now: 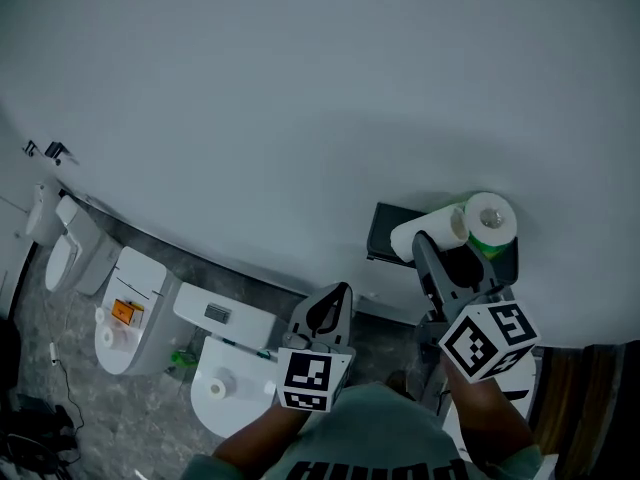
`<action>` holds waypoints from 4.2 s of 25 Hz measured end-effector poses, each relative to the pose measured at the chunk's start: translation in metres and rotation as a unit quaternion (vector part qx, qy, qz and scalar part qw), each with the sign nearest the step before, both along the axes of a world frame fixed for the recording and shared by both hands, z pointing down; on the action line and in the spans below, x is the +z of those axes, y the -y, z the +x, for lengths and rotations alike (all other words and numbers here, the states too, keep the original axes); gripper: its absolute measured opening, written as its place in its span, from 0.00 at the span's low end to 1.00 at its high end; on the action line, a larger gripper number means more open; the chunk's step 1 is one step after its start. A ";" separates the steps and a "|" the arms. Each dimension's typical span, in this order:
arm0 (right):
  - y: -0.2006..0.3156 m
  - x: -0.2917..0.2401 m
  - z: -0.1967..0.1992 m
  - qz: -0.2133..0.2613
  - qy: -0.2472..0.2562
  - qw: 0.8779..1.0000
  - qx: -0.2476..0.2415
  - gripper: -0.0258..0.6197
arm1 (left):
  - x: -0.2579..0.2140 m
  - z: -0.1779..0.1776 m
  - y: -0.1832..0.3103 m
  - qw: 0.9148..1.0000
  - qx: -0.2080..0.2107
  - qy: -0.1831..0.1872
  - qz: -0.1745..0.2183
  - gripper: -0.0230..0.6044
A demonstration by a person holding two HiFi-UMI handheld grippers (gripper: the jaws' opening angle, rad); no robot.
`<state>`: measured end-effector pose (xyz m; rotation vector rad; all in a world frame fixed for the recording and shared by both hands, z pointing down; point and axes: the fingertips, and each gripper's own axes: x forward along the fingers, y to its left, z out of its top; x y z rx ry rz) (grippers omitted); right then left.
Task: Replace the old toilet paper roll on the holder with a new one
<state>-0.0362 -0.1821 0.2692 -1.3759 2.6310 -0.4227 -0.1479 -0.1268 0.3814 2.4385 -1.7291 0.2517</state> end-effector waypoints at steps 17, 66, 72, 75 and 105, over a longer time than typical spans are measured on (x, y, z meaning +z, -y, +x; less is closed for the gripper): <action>0.046 0.031 -0.034 -0.025 -0.177 0.983 0.040 0.33 | 0.008 -0.009 0.041 0.999 0.026 -0.023 -0.004 0.05; -0.038 0.052 -0.005 -0.005 -0.171 0.980 0.106 0.06 | -0.002 0.015 0.010 0.995 0.098 -0.028 0.006 0.05; -0.057 0.063 -0.002 -0.014 -0.159 0.981 0.107 0.05 | -0.003 0.018 -0.002 0.994 0.107 -0.027 0.008 0.05; -0.063 0.069 0.001 -0.020 -0.158 0.981 0.111 0.05 | -0.002 0.021 -0.006 0.993 0.114 -0.027 0.007 0.05; -0.122 0.105 0.107 -0.036 -0.167 0.981 0.098 0.06 | 0.005 0.114 -0.048 0.995 0.091 -0.034 0.016 0.04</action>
